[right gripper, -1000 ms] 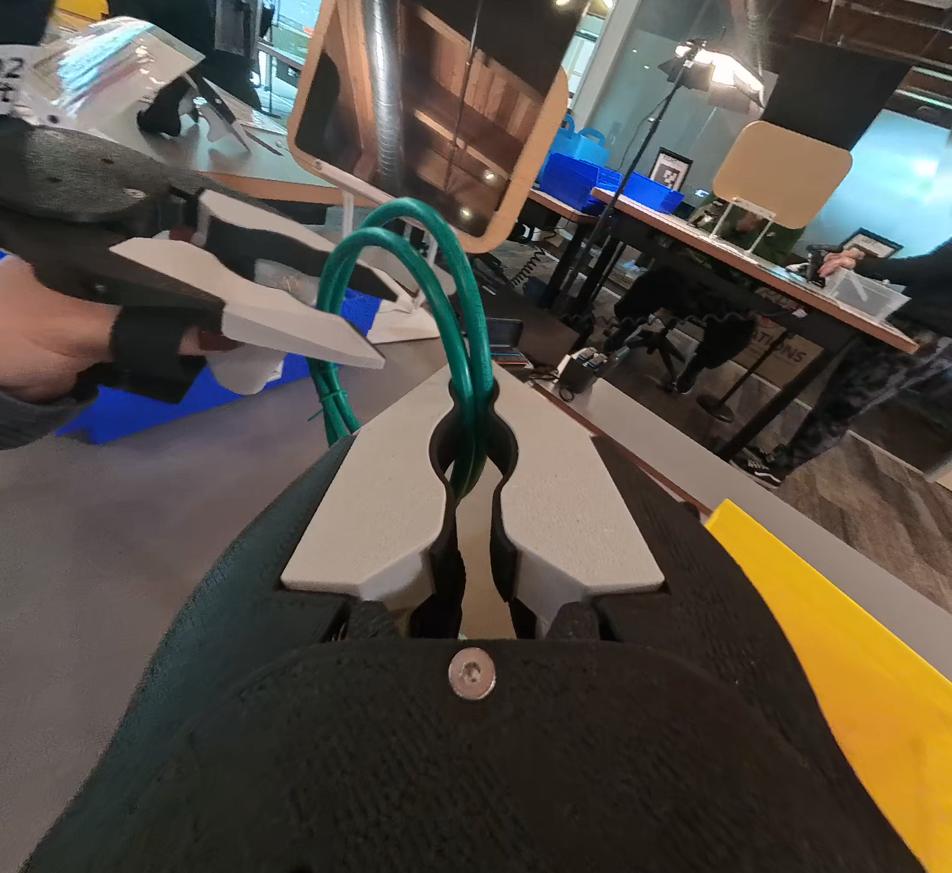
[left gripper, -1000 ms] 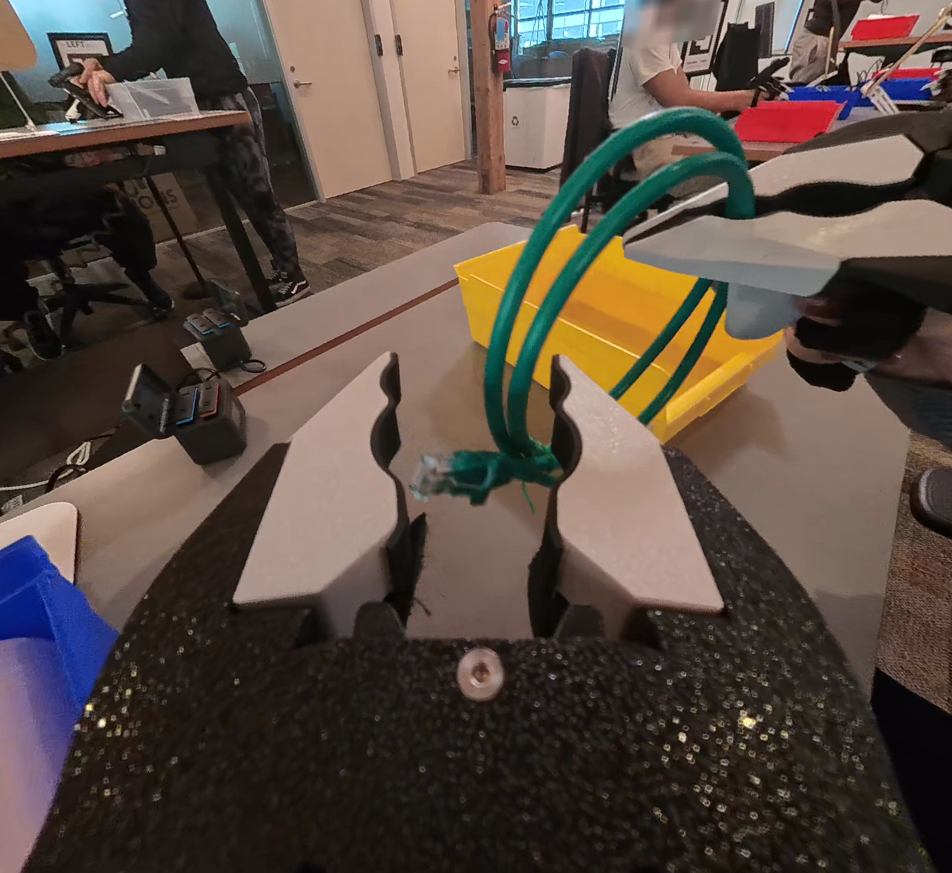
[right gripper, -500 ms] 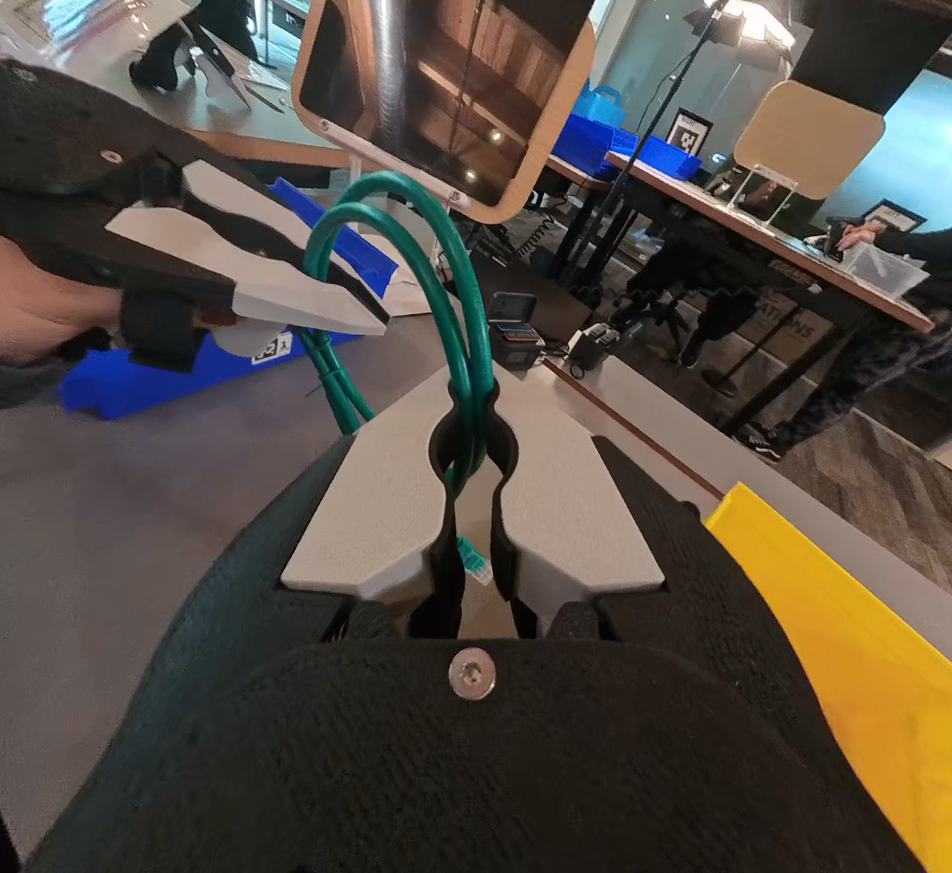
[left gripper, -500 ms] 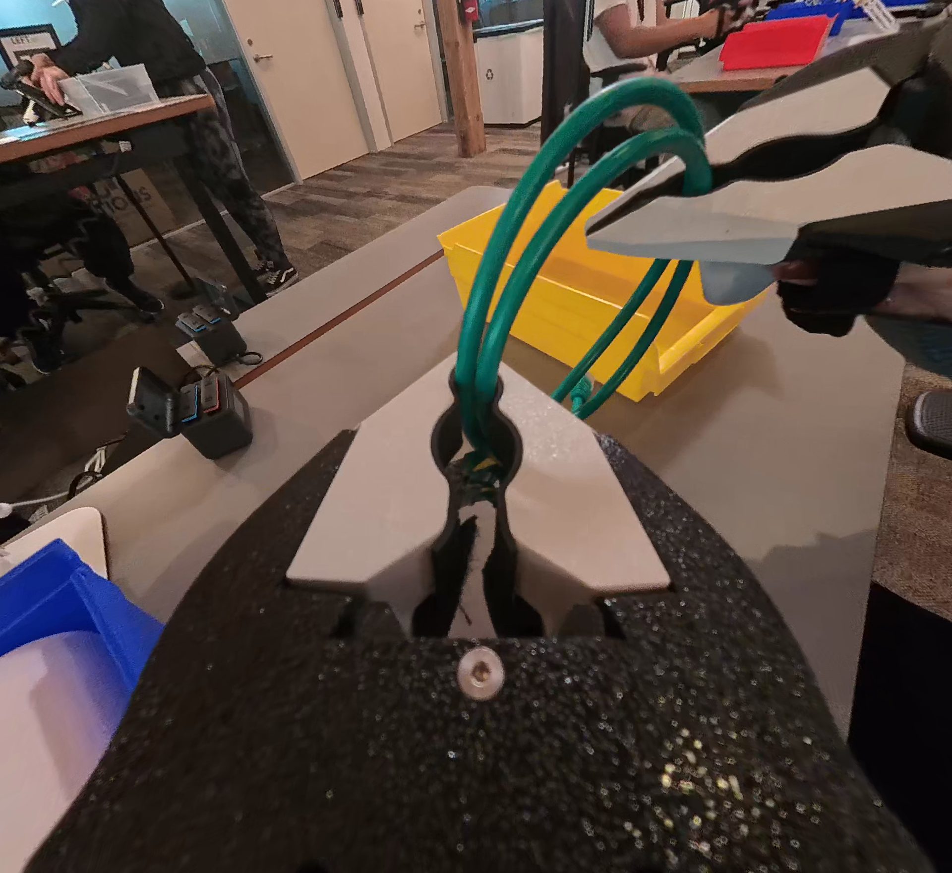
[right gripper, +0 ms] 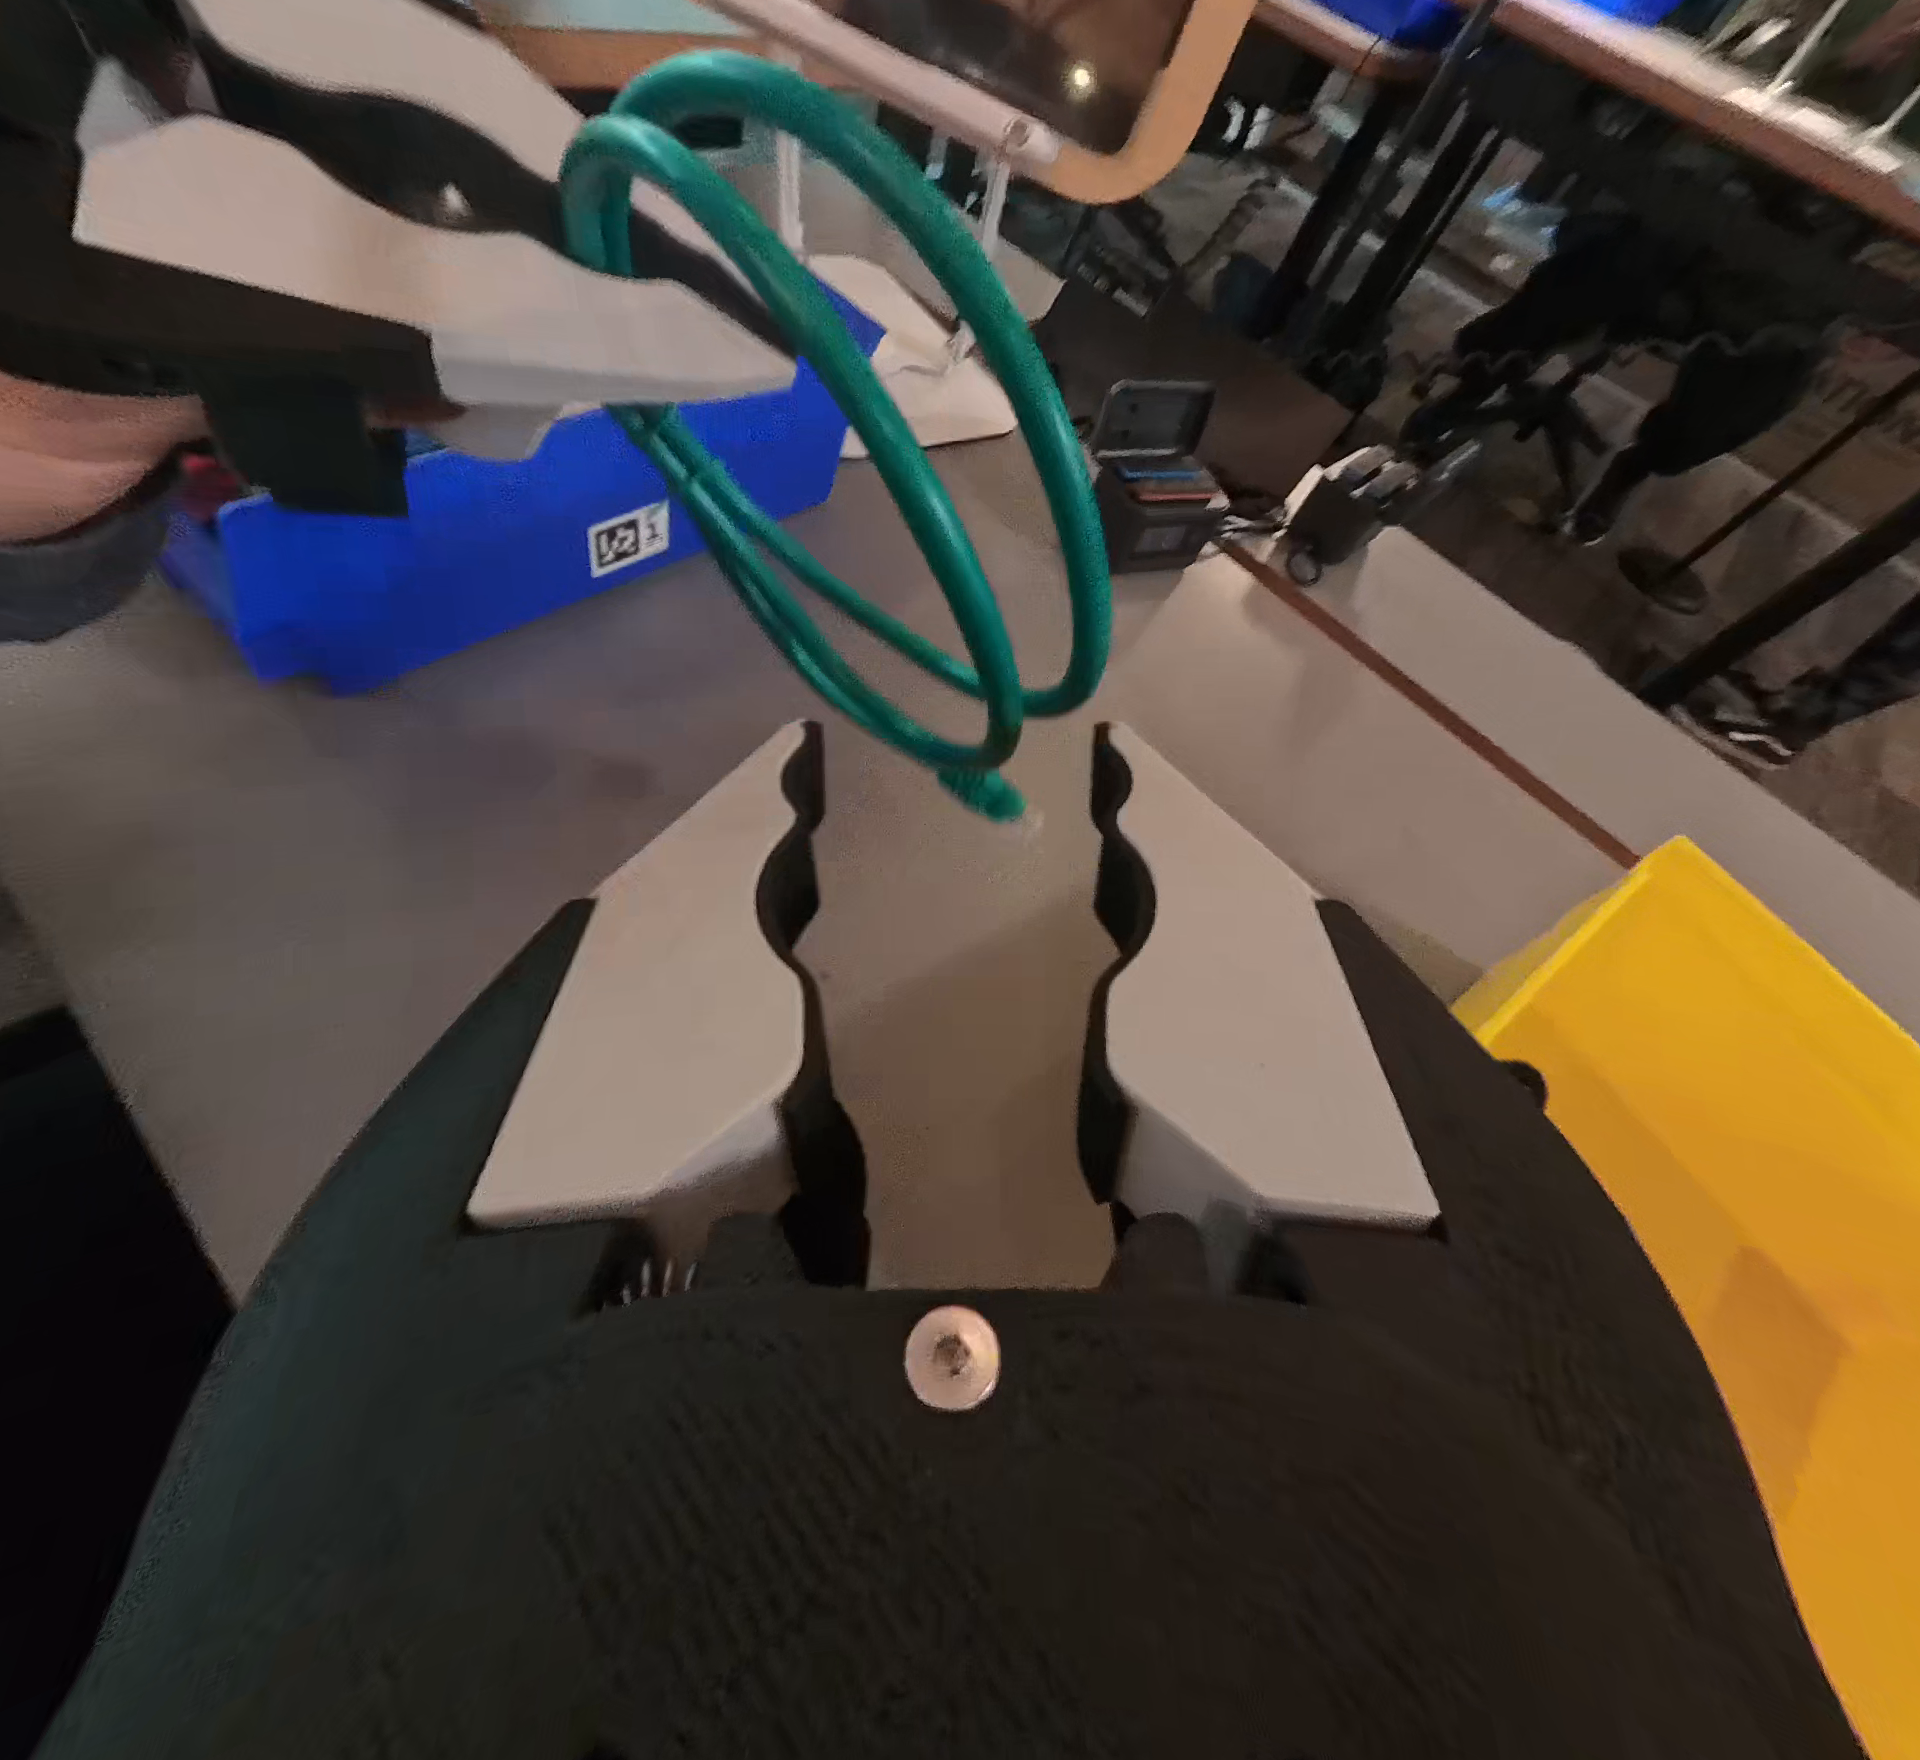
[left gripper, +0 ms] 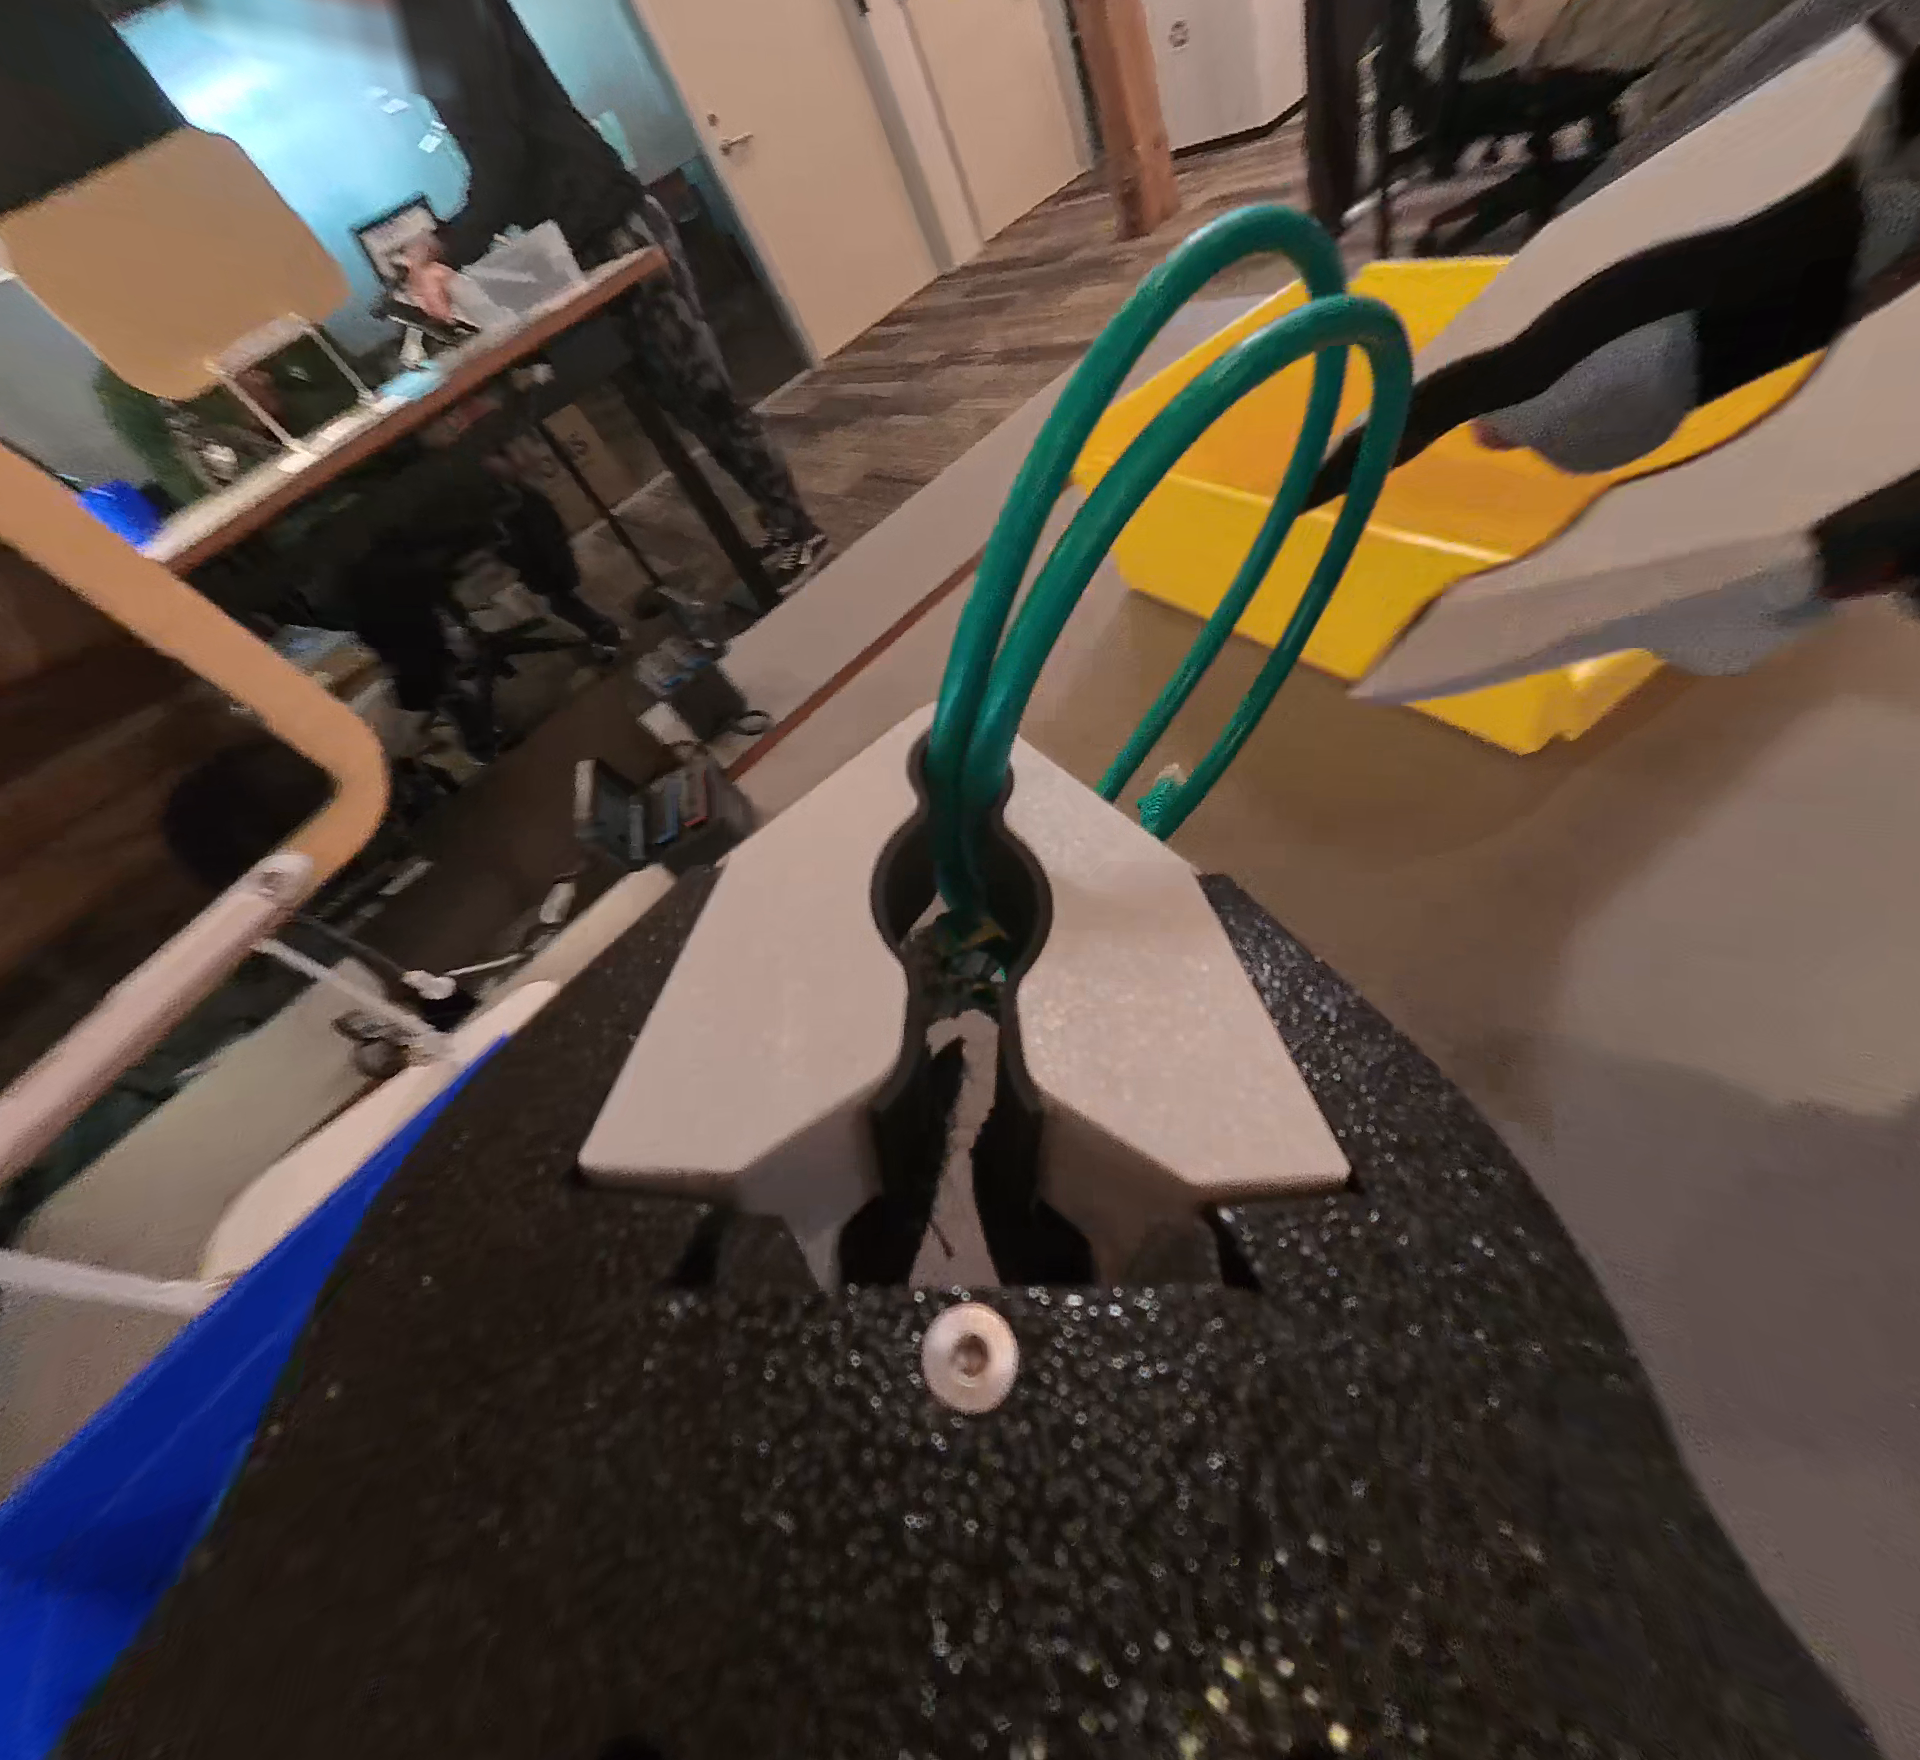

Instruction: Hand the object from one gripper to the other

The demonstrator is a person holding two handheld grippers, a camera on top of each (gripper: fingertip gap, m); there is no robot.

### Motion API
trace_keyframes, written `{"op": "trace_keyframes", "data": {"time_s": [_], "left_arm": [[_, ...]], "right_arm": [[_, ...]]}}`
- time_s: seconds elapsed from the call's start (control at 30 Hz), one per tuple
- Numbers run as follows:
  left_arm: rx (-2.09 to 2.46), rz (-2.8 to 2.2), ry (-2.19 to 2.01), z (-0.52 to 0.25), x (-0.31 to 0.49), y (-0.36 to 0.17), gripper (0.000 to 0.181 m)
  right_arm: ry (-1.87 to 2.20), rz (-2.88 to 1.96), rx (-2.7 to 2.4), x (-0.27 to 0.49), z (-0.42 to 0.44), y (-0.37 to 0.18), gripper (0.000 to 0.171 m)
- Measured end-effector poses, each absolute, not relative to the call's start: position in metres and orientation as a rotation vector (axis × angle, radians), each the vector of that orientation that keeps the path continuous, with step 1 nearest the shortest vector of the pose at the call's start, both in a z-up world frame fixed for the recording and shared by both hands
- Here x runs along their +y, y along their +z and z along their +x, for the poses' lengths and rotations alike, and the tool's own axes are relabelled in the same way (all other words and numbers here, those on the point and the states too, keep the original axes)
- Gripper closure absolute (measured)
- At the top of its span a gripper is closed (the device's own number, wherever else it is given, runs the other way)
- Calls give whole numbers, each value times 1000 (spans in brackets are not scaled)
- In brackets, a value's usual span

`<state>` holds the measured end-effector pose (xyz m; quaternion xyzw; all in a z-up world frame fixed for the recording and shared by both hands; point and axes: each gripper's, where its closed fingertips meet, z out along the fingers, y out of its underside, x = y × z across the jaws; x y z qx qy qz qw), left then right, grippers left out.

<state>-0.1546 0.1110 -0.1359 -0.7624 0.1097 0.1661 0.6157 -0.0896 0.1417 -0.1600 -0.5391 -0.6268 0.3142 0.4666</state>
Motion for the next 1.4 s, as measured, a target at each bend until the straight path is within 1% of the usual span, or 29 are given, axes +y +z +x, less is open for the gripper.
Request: {"op": "trace_keyframes", "data": {"time_s": [0.07,0.2,0.3,0.4,0.47,0.53,0.57,0.67,0.7,0.73,0.83,0.87,0.93,0.97,1.07,1.17,1.3,1.33,1.37,1.4], "left_arm": [[288,-1747,519,-160,108,-131,180],[407,-1733,747,-161,105,-129,181],[505,-1721,871,-154,107,-131,181],[611,-1704,958,-145,110,-136,181],[671,-1679,989,-138,111,-138,180],[718,-1648,1008,-132,111,-138,180],[725,-1636,1007,-130,111,-137,180],[712,-1638,932,-128,111,-138,181],[694,-1635,883,-127,112,-137,178],[674,-1638,829,-126,112,-136,171],[589,-1681,700,-129,112,-135,124],[552,-1693,666,-132,112,-135,115],[488,-1715,577,-135,112,-135,102],[456,-1722,523,-137,112,-136,100],[344,-1751,319,-137,115,-142,101],[245,-1761,100,-134,121,-152,107],[155,-1746,-105,-131,129,-164,108],[144,-1734,-146,-129,130,-165,111],[135,-1716,-180,-129,130,-164,124],[125,-1692,-210,-130,131,-163,132]], "right_arm": [[775,-1316,-1564,138,-89,-160,111],[733,-1226,-1587,130,-87,-151,100],[728,-1096,-1615,113,-89,-143,102],[666,-1011,-1616,107,-91,-141,116],[630,-993,-1607,107,-93,-142,128],[612,-979,-1604,108,-93,-142,150],[611,-972,-1607,108,-93,-143,158],[617,-961,-1621,106,-93,-143,164],[612,-962,-1621,107,-93,-143,166],[617,-967,-1624,107,-93,-144,166],[698,-996,-1593,109,-95,-143,168],[714,-1010,-1577,112,-95,-142,168],[705,-1022,-1540,123,-94,-139,169],[711,-1027,-1517,127,-92,-137,170],[785,-1026,-1431,134,-87,-121,171],[866,-1005,-1364,136,-81,-106,171],[1087,-970,-1332,124,-75,-92,171],[1143,-960,-1342,120,-74,-91,171],[1191,-949,-1358,115,-73,-90,171],[1242,-933,-1379,110,-72,-90,171]]}}
